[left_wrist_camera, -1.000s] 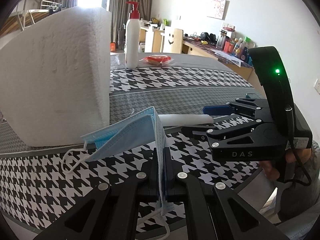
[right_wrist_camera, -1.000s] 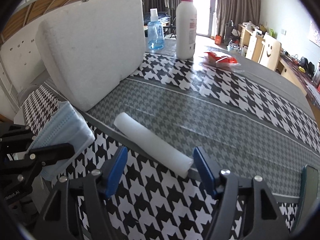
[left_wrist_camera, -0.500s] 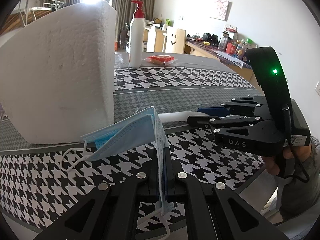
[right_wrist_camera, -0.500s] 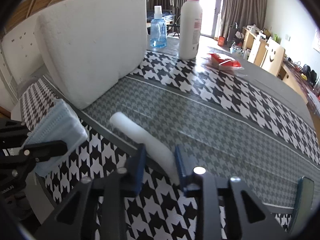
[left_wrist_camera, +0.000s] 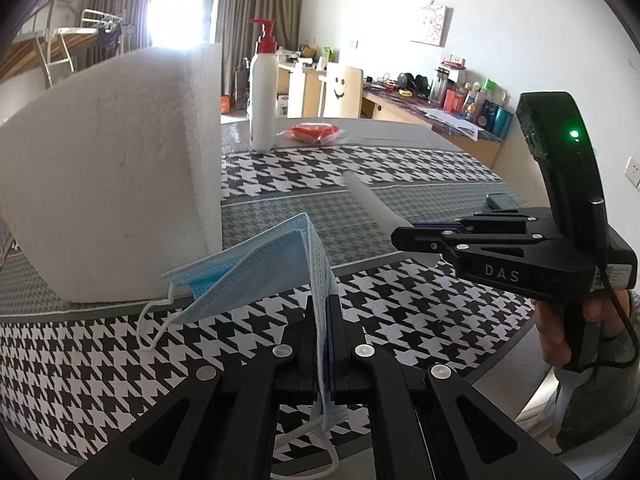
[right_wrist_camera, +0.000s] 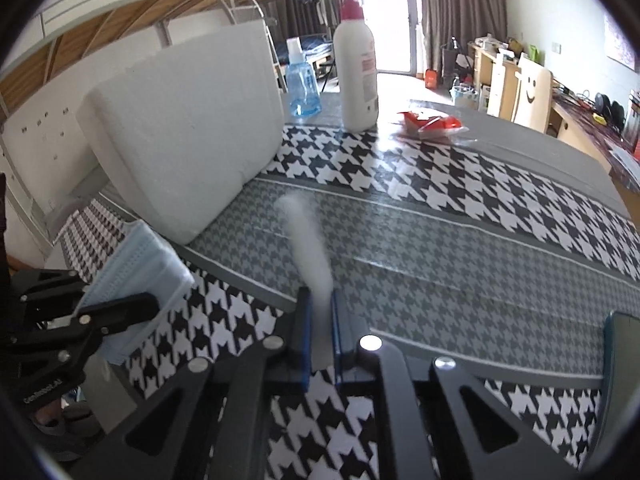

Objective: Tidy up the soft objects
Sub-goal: 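Raise the white tube with the right tool while the left tool carries the mask toward the foam box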

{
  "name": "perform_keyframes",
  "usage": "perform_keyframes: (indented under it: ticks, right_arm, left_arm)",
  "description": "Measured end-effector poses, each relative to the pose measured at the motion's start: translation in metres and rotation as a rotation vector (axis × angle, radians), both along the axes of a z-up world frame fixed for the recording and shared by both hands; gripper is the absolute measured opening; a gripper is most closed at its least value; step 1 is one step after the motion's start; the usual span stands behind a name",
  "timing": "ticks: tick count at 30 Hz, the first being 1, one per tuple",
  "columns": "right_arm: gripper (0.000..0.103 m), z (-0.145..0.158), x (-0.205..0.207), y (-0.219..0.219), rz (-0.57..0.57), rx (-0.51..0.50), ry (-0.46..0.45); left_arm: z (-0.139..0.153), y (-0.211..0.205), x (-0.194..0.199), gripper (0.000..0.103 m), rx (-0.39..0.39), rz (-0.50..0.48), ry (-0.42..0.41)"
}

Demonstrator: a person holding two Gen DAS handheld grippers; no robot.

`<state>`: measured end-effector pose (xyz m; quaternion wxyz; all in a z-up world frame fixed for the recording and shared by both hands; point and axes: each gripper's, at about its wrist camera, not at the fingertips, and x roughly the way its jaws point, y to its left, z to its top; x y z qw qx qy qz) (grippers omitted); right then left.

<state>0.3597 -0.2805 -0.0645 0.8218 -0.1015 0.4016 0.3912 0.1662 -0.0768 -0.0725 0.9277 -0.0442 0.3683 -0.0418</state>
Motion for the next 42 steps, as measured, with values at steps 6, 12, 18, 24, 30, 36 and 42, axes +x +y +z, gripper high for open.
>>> perform_keyframes:
  ticks: [6,12,18,24,30,36,42]
  right_arm:
    - [0.011,0.009,-0.011,-0.009,-0.032,0.043,-0.023]
    - [0.011,0.019,-0.021,-0.018,-0.069,0.084,-0.042]
    - [0.011,0.028,-0.027,-0.028,-0.129,0.141,-0.042]
    - [0.011,0.034,-0.038,-0.033,-0.183,0.165,-0.069]
    - [0.011,0.039,-0.055,-0.034,-0.206,0.184,-0.1]
    - [0.011,0.046,-0.06,-0.036,-0.242,0.206,-0.126]
    - [0.011,0.057,-0.062,-0.04,-0.275,0.221,-0.159]
  left_arm:
    - [0.007,-0.005,-0.003,0.003,0.011,-0.026,-0.023]
    - [0.015,-0.012,-0.005,0.003,0.012,-0.071,-0.043]
    - [0.021,-0.016,-0.005,0.003,0.014,-0.129,-0.059]
    - [0.028,-0.013,-0.007,0.003,0.021,-0.16,-0.084]
    - [0.032,-0.011,-0.017,0.003,0.035,-0.177,-0.112]
    - [0.041,-0.01,-0.018,0.003,0.038,-0.195,-0.144]
    - [0.048,-0.009,-0.016,0.003,0.044,-0.204,-0.176]
